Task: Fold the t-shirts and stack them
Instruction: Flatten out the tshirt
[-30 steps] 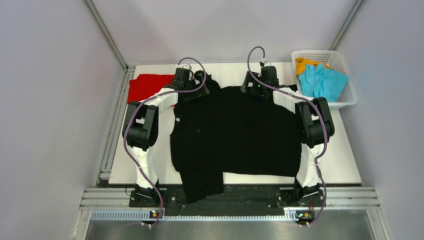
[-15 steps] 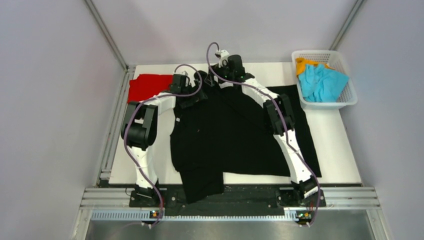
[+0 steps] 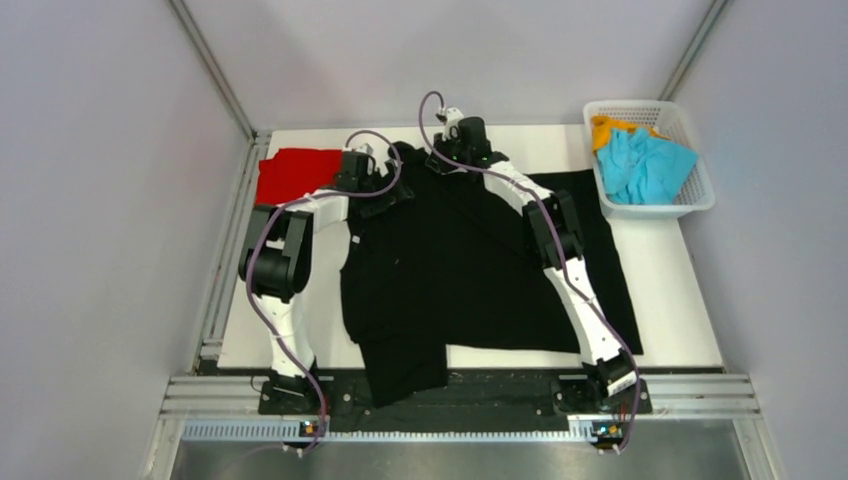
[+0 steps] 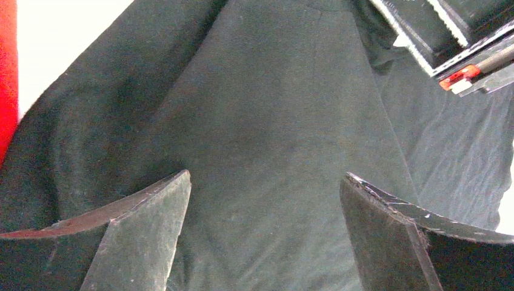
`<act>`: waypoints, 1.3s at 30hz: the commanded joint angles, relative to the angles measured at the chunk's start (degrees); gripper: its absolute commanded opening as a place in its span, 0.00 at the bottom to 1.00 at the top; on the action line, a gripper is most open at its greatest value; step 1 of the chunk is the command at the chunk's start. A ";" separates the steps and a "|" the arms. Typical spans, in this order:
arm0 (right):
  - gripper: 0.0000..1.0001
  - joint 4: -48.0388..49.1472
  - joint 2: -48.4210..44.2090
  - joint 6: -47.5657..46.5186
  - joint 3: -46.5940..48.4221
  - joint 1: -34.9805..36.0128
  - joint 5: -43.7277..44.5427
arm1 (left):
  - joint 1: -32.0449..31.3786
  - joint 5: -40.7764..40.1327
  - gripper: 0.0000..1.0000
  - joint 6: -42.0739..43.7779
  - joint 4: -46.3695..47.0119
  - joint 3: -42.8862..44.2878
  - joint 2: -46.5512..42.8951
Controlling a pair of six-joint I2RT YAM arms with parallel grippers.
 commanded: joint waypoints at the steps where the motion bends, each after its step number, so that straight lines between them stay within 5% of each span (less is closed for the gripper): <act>1: 0.05 7.77 0.80 3.44 2.16 0.68 4.24 | 1.20 -1.44 0.99 -0.08 -3.99 -4.28 -0.51; 8: 0.00 9.82 -1.24 8.31 0.46 -0.67 15.15 | 2.04 -1.83 0.99 -0.49 -3.53 -6.13 -1.58; 14: 0.00 11.18 -6.60 10.40 -10.00 -1.36 25.86 | 2.05 -0.56 0.99 -0.76 -2.83 -6.53 -1.96; 15: 0.03 10.50 -6.21 10.07 -9.75 -1.40 25.49 | 2.05 -0.20 0.99 -0.76 -2.69 -6.44 -1.83; 18: 0.55 8.51 -4.61 8.24 -6.76 -1.59 22.33 | 2.05 0.84 0.99 -1.20 -2.13 -5.92 -1.60; 19: 0.61 7.16 -4.39 7.71 -5.14 -1.51 22.15 | 2.05 1.16 0.99 -1.20 -2.18 -5.55 -1.53; 26: 0.78 1.77 -11.19 4.57 -3.13 -1.76 26.46 | 2.05 -0.11 0.99 -1.51 -3.78 -2.61 -3.82; 32: 0.99 -0.60 -28.28 3.21 -24.62 -2.09 29.53 | 2.38 -6.69 0.99 -0.67 -9.81 -0.84 -7.50; 39: 0.99 1.13 -40.69 10.09 -46.26 -9.51 26.12 | 1.54 -5.92 0.99 -0.54 -12.86 4.24 -9.15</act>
